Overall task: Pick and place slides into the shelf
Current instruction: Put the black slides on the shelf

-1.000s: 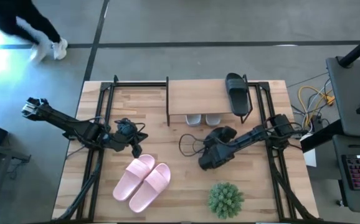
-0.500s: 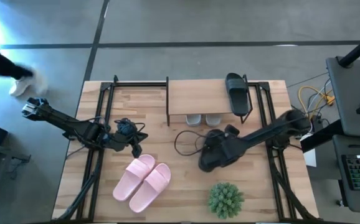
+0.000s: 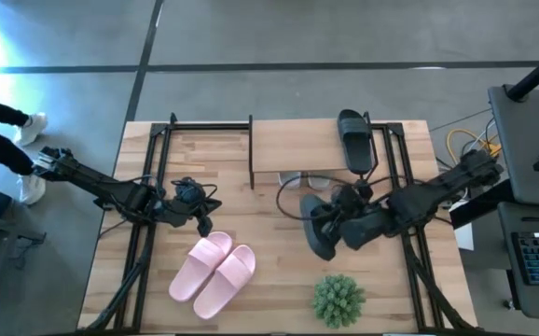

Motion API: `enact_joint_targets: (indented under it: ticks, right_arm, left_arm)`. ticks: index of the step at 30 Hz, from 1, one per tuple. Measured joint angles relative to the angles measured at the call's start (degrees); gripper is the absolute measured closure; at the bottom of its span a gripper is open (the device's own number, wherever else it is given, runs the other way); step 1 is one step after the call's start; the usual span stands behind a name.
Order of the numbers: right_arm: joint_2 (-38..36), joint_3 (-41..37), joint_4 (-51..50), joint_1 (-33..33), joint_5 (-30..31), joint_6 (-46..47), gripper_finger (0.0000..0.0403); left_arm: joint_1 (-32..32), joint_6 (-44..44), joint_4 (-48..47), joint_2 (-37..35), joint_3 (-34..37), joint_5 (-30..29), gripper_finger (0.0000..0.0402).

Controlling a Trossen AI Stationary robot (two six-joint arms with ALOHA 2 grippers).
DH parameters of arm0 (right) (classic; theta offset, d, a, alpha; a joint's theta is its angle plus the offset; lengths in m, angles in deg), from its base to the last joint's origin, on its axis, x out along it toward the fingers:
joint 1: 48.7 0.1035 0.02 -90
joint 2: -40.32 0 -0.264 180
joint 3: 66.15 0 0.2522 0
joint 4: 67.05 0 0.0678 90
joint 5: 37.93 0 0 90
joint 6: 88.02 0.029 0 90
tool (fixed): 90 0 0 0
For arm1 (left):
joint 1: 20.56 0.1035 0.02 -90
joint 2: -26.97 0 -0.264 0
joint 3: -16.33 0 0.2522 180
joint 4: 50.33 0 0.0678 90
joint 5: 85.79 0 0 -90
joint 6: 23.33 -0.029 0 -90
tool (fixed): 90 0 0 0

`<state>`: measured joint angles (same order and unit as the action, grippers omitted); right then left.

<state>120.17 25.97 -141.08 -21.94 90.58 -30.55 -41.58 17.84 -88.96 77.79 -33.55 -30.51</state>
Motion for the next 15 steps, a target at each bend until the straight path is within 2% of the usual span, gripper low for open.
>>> enact_joint_targets:
  ticks: [4, 8, 15]
  right_arm:
    - [-2.29, 2.38, 4.07, -0.04, 10.25, -5.3, 0.0386]
    - [-2.8, 6.87, 3.36, -1.04, 19.75, -14.11, 0.0386]
    - [-2.8, 9.24, 3.02, -9.1, 20.2, -29.66, 0.0386]
  left_arm:
    - [0.02, -0.03, 0.0, 0.0, 0.0, 0.0, 0.0402]
    - [0.0, -0.04, 0.01, 0.0, 0.0, 0.0, 0.0402]
    - [0.02, 0.02, 0.3, 0.02, 0.0, 0.0, 0.0402]
